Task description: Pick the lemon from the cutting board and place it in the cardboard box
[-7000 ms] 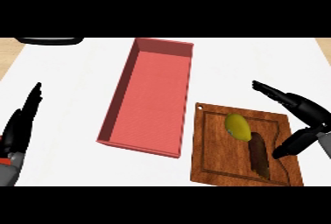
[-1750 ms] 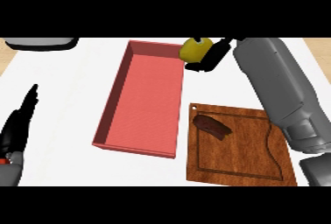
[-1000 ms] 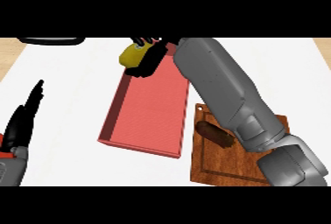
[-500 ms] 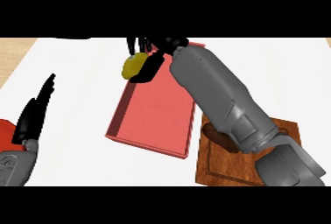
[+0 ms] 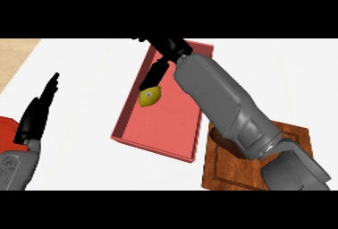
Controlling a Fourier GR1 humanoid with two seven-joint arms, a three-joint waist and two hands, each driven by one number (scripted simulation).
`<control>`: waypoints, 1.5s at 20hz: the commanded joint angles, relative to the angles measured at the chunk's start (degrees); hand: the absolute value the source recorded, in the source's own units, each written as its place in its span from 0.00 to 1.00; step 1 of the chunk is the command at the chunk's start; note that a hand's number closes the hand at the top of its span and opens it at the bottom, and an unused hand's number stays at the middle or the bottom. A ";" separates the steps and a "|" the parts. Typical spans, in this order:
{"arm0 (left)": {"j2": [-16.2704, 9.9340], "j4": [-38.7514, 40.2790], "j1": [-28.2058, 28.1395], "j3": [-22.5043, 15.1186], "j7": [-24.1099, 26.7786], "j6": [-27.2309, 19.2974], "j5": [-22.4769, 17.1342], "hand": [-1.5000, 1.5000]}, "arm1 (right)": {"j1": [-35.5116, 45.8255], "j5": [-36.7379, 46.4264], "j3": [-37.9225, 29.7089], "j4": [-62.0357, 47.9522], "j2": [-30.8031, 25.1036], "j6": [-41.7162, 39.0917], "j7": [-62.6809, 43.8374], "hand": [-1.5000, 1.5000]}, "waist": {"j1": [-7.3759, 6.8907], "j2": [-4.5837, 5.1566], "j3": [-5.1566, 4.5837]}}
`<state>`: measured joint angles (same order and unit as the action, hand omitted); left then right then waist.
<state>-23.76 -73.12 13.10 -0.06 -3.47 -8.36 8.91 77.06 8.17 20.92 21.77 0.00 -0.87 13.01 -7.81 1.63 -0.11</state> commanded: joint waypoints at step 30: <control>0.43 -1.68 -2.13 2.35 0.20 -0.83 0.90 0.50 | -2.12 -11.36 -14.16 -14.59 -28.16 -21.01 22.65 0.00 | 2.54 1.11 0.25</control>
<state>-23.55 -74.86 10.75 2.58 -3.58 -9.15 9.39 76.08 -5.02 5.53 8.04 -23.48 -17.80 32.87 -4.54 2.15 0.09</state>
